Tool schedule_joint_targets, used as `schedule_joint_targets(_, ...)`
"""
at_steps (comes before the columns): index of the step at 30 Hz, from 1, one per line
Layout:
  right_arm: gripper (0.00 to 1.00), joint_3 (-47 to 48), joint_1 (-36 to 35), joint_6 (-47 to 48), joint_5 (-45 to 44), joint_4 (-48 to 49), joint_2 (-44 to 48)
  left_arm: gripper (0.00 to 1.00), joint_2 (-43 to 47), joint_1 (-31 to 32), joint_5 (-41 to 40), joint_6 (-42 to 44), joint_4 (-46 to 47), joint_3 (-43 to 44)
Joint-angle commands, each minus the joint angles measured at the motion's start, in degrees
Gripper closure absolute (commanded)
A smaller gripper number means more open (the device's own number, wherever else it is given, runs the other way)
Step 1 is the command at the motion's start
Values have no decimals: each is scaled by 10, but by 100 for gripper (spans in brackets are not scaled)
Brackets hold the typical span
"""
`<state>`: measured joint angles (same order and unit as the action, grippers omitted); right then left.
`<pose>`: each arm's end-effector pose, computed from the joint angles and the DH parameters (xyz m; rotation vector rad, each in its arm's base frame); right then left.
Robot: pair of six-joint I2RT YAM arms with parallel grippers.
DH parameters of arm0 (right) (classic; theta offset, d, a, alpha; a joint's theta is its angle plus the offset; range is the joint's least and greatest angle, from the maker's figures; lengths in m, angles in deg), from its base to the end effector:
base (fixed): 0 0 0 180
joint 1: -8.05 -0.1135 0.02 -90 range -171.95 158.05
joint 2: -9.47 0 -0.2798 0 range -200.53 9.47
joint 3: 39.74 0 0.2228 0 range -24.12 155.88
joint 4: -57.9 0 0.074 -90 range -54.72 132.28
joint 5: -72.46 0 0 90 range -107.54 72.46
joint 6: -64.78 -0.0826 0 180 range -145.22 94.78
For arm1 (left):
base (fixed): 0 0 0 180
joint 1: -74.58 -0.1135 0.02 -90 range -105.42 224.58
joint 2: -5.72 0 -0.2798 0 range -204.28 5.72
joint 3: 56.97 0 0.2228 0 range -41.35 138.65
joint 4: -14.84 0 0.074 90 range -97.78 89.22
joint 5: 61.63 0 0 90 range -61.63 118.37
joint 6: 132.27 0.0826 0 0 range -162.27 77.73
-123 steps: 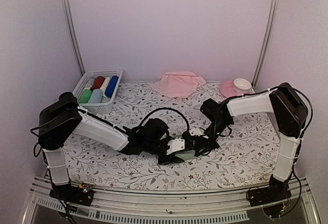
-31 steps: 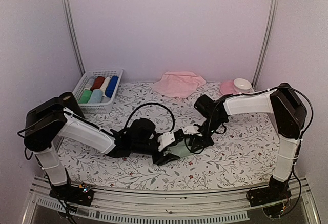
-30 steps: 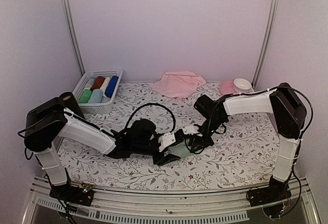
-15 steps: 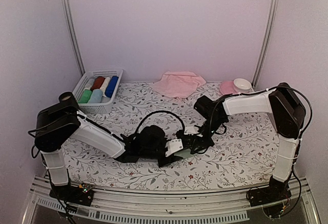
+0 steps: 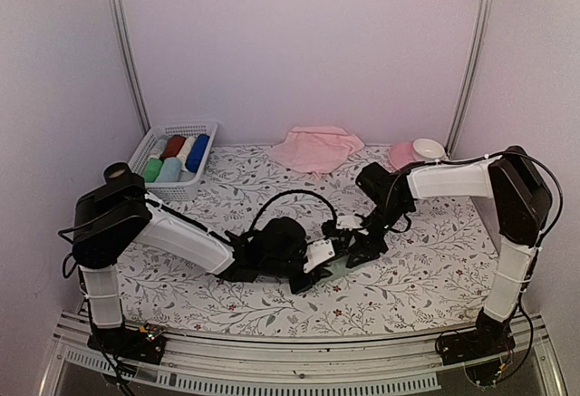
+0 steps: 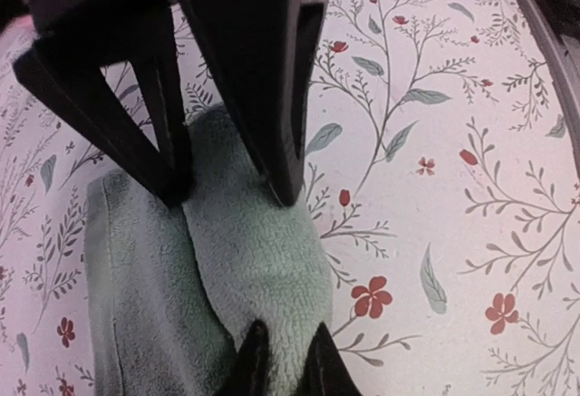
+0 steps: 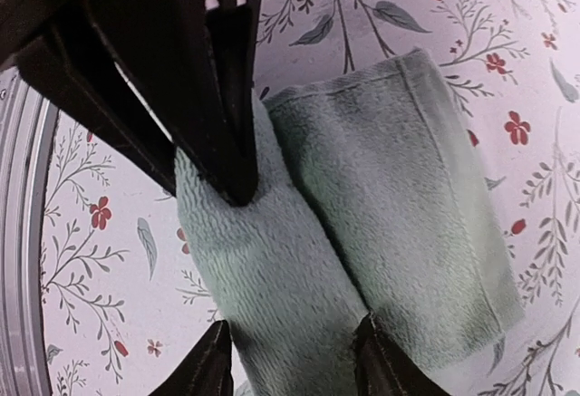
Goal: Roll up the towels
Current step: Roll the towel at the center of the board.
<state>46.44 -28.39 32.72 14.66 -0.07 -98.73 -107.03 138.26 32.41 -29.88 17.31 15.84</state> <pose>0.2465 0.2367 0.1541 -2.0833 1.8342 0.7415 0.1824 -0.3819 0.1334 1.4380 1.7738 -0.5602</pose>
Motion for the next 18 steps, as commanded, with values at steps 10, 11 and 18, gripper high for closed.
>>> schedule_joint_targets(10,44,-74,43,67,93,46,136,94,-32,-81,112,-192,-40,-25)
schedule_joint_targets(11,44,-83,42,72,89,55,142,94,-33,-89,124,-206,-33,-28)
schedule_joint_targets(18,43,-106,36,66,63,100,151,94,-44,-139,214,-293,23,-50)
